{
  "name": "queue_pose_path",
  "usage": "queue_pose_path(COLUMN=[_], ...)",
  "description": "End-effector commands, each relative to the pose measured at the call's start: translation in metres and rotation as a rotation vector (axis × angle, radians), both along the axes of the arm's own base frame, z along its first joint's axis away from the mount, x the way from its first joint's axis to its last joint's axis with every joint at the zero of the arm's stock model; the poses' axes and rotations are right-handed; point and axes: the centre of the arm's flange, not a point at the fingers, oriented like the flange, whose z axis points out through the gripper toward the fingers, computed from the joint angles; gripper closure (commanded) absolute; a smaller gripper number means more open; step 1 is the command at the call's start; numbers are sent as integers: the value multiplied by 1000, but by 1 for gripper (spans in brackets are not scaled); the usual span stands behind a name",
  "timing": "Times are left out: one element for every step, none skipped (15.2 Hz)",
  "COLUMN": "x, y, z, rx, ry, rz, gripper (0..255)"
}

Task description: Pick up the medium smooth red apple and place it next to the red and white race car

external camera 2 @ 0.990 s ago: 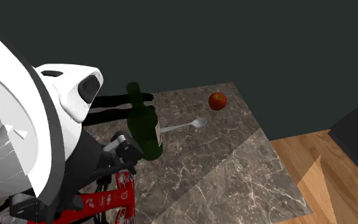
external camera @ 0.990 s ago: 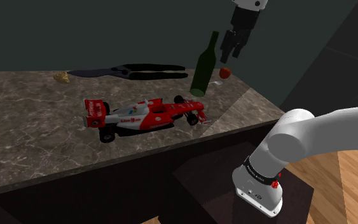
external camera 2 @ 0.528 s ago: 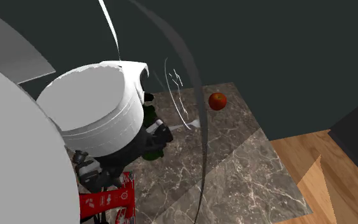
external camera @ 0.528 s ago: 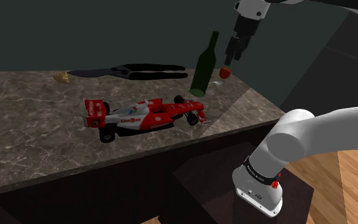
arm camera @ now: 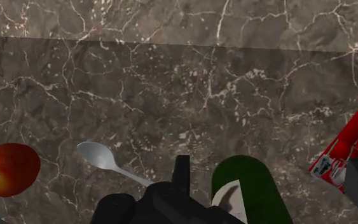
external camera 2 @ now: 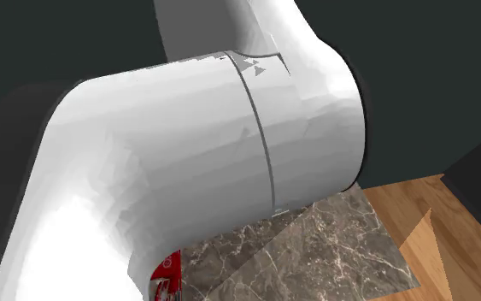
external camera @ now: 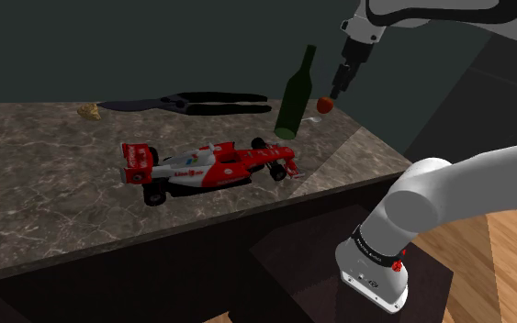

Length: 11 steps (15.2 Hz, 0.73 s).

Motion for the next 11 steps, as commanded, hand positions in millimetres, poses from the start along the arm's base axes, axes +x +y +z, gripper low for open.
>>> queue_pose_path(x=[4, 8, 11, 15, 19, 23, 27, 31, 35, 40, 44], y=[-24, -36, -48, -60, -71, -83, -95, -107, -118, -130, -142], z=[-9, -14, -19, -24, -28, -33, -38, -43, -48, -53, -58], rx=[1, 2, 3, 4, 5, 7, 8, 9, 10, 11, 12], ry=[-3, -4, -5, -6, -7, -9, -10, -11, -12, -13, -14], rz=[21, 31, 40, 50, 59, 68, 78, 87, 97, 106, 115], gripper=[0, 0, 0, 0, 0, 0, 0, 0, 0, 0, 0])
